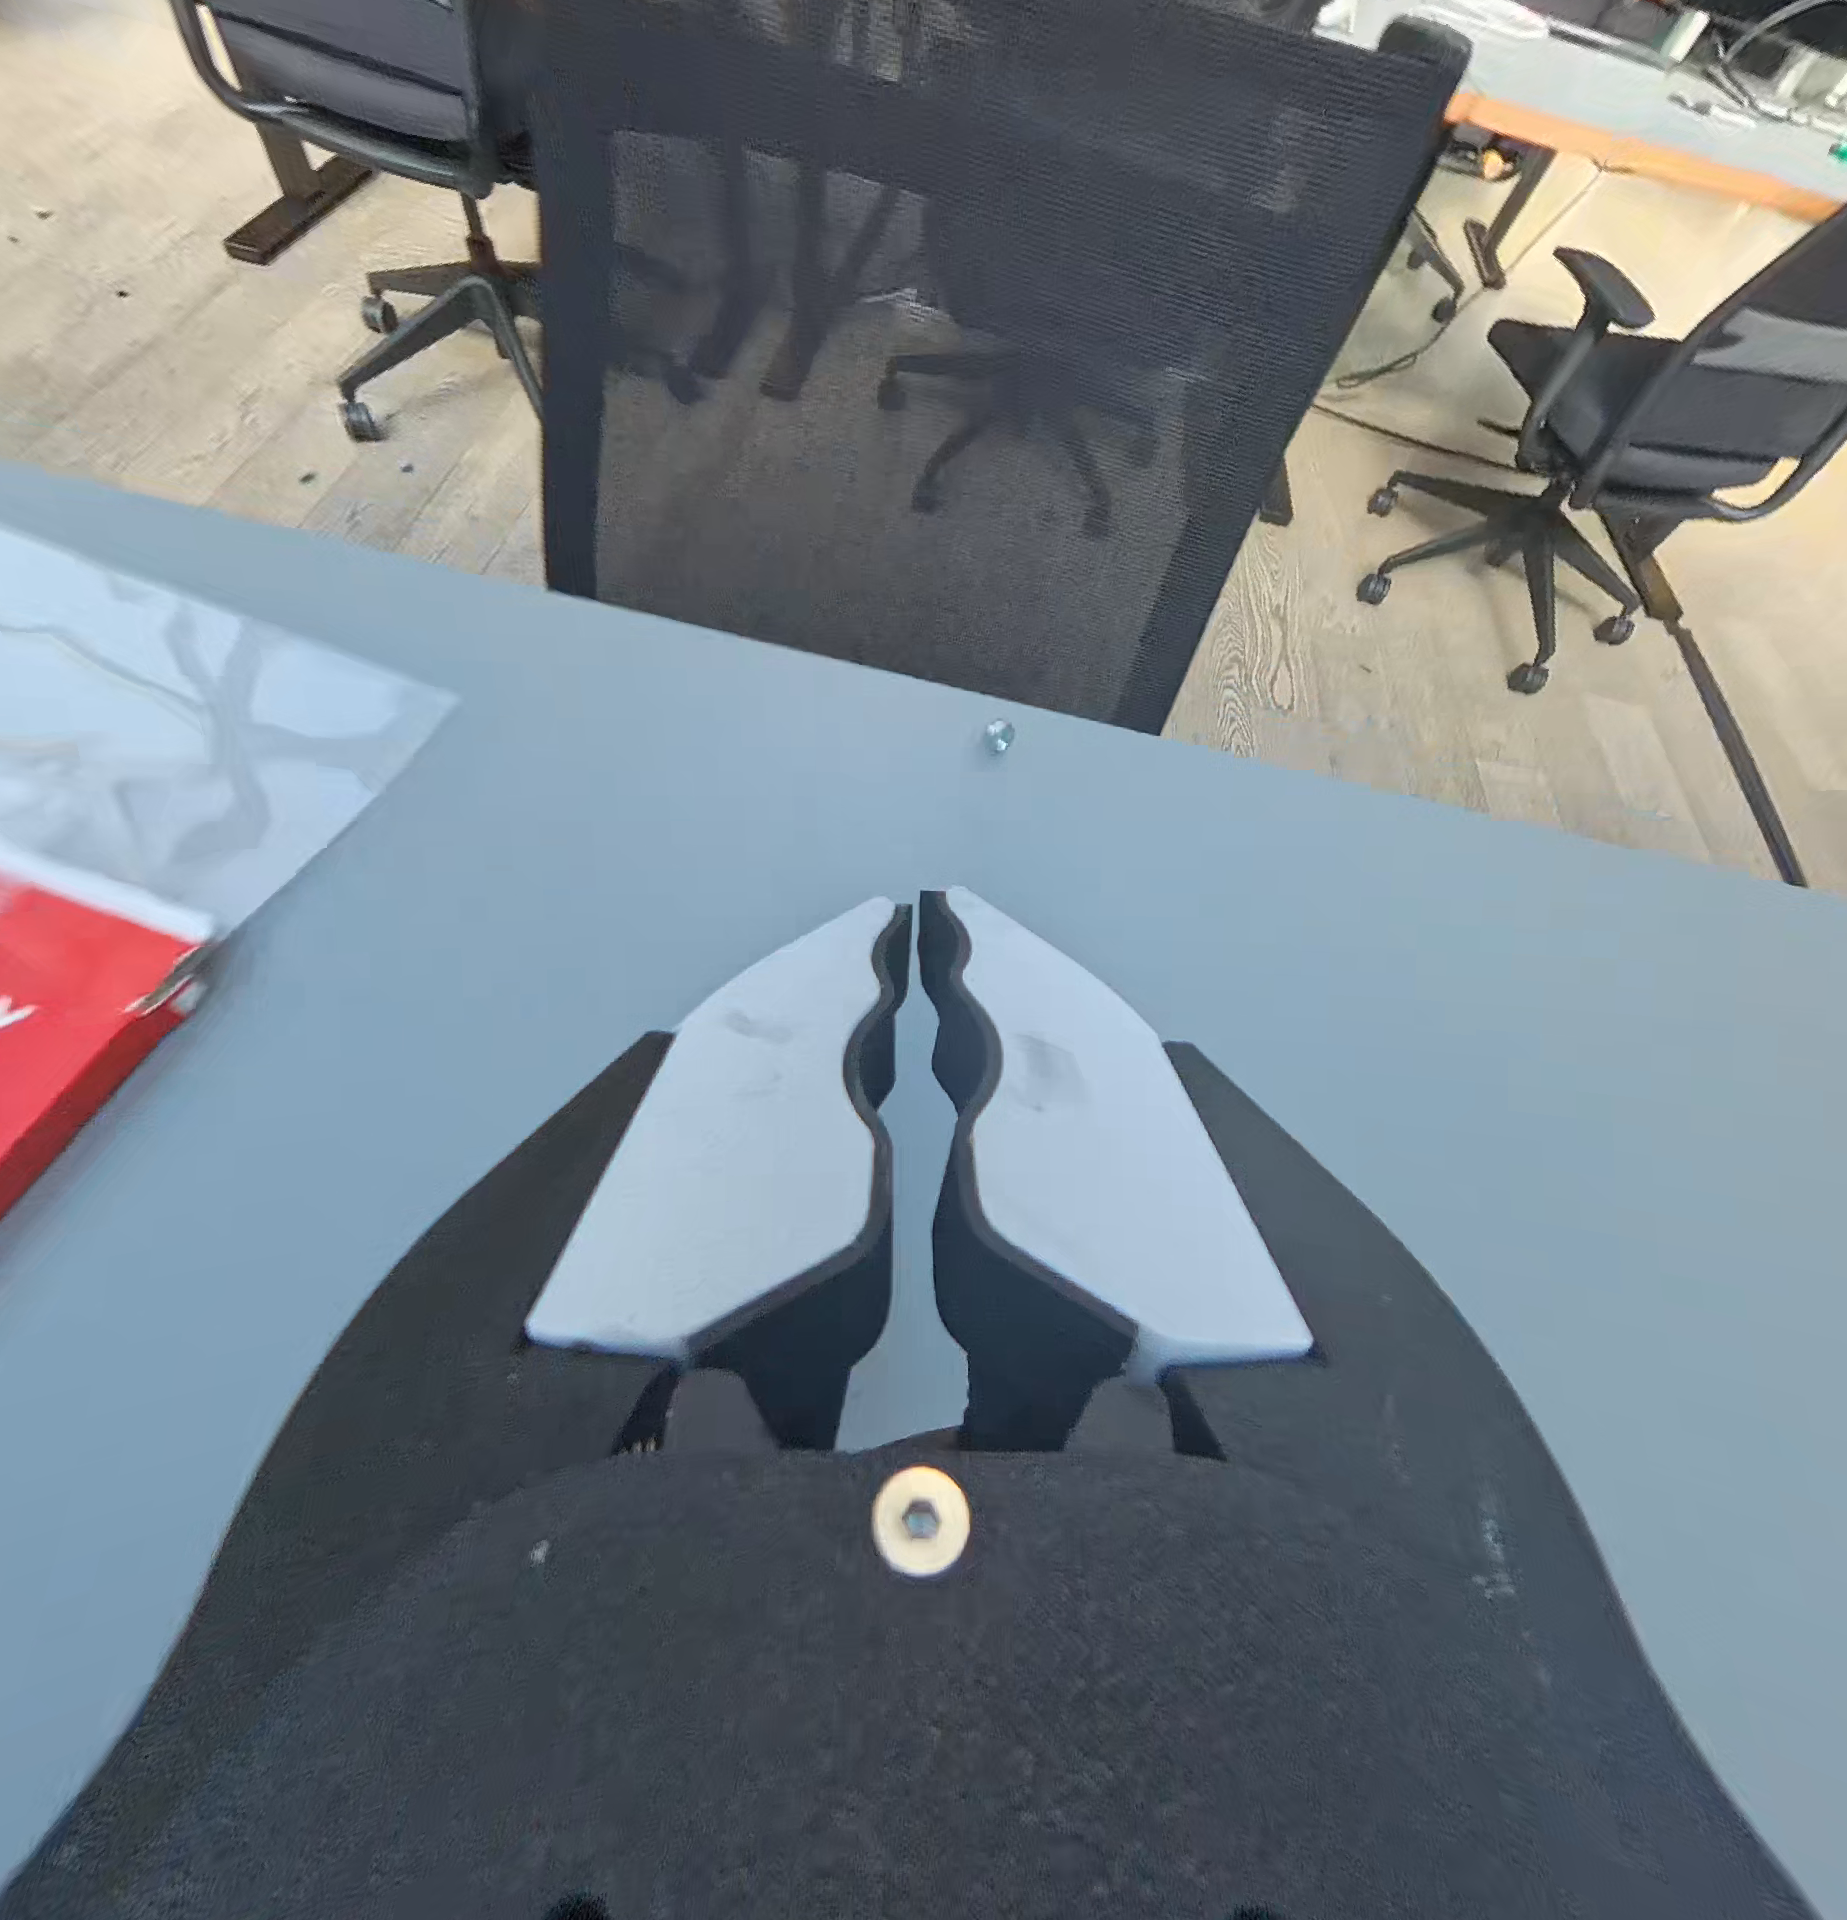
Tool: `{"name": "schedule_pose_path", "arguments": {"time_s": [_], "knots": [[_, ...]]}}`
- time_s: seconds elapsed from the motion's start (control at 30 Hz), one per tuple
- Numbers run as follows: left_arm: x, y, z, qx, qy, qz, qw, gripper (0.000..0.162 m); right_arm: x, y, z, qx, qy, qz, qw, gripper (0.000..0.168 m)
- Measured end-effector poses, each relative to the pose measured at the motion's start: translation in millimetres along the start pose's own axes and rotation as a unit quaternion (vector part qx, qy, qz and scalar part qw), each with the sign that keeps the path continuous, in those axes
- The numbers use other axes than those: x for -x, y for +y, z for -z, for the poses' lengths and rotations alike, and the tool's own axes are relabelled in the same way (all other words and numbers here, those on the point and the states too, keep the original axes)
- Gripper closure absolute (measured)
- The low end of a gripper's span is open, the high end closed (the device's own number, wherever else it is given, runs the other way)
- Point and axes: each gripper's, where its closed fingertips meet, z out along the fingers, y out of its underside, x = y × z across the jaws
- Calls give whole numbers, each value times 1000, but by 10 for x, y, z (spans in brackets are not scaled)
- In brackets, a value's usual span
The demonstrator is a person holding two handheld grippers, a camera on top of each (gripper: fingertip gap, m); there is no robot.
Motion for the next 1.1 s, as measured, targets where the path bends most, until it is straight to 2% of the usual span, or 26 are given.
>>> {"name": "schedule_pose_path", "arguments": {"time_s": [0.07,0.1,0.13,0.17,0.2,0.23,0.3,0.4,0.5,0.63,0.73,0.77,0.83,0.9,1.03,1.1], "knots": [[10,37,-106,23,-12,-12,1000,154,-408,79,-620,70,11,-18,997,159],[9,29,-137,27,-14,-8,1000,154,-478,265,-884,127,4,-32,991,140],[4,-2,-151,24,-12,-3,1000,154,-466,503,-1080,179,-8,-56,982,123],[11,-37,-159,19,-12,5,1000,154,-337,708,-1216,208,-34,-84,974,121],[35,-65,-178,17,-15,17,1000,154,-160,862,-1315,213,-57,-110,969,116],[61,-97,-210,15,-19,28,999,154,-34,908,-1398,180,-55,-118,975,112],[76,-180,-302,14,-22,33,999,154,47,909,-1376,142,-21,-55,988,121],[55,-338,-462,14,-15,22,1000,154,-33,829,-1341,107,10,-50,993,122],[36,-489,-613,6,-3,27,1000,154,14,873,-1356,123,-24,-74,989,120],[-2,-603,-687,4,4,3,1000,154,264,885,-1338,144,-100,-59,983,109],[28,-610,-649,-1,-3,12,1000,154,742,487,-926,86,-190,-126,970,103],[63,-610,-631,-3,-12,17,1000,154,930,357,-706,74,-201,-116,970,101],[128,-635,-605,-10,-25,27,999,154,1366,209,-259,63,-211,-39,975,97],[187,-675,-595,-14,-37,27,999,154,1900,156,155,60,-241,28,968,94],[262,-762,-598,-25,-47,31,998,155,3120,193,1048,51,-373,36,926,95],[302,-792,-589,-29,-56,33,997,155,3695,362,1515,56,-426,56,901,95]]}}
